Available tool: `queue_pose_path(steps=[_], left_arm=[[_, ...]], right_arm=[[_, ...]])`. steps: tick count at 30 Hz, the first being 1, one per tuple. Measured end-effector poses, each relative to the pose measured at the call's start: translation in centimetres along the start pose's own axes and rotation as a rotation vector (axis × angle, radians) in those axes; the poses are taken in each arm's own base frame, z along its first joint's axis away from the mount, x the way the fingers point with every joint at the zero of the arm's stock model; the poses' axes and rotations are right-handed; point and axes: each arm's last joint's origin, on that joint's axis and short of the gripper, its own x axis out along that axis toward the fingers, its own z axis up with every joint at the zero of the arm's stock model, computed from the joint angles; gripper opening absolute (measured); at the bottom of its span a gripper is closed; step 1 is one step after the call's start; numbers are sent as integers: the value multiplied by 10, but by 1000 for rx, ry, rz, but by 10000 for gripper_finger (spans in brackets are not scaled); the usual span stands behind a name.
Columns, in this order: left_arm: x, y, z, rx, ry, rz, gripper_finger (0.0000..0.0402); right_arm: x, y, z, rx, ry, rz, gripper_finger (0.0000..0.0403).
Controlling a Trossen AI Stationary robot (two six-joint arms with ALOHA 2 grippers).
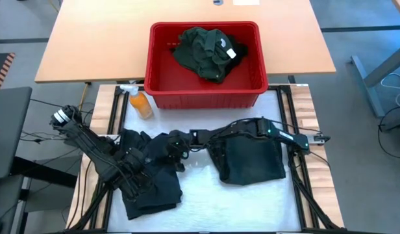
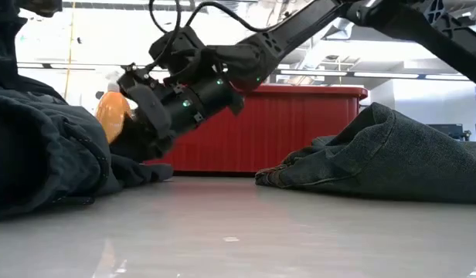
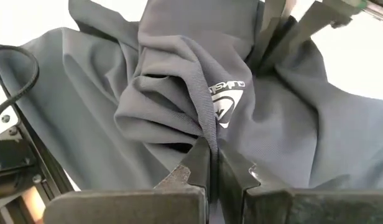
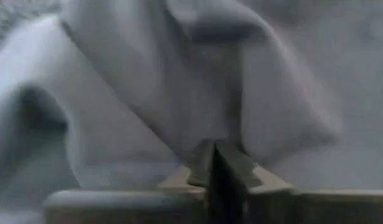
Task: Fold laundry
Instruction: Fold the black shorts
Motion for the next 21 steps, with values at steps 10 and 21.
queue_pose_path(steps=[10, 21], left_arm=[[24, -6, 13, 0, -59, -40, 0], [84, -11, 25, -81, -161, -179, 0]], right_arm=[[-58, -10, -26, 249, 582, 3, 12], [-174, 36, -3, 313, 488, 149, 23]])
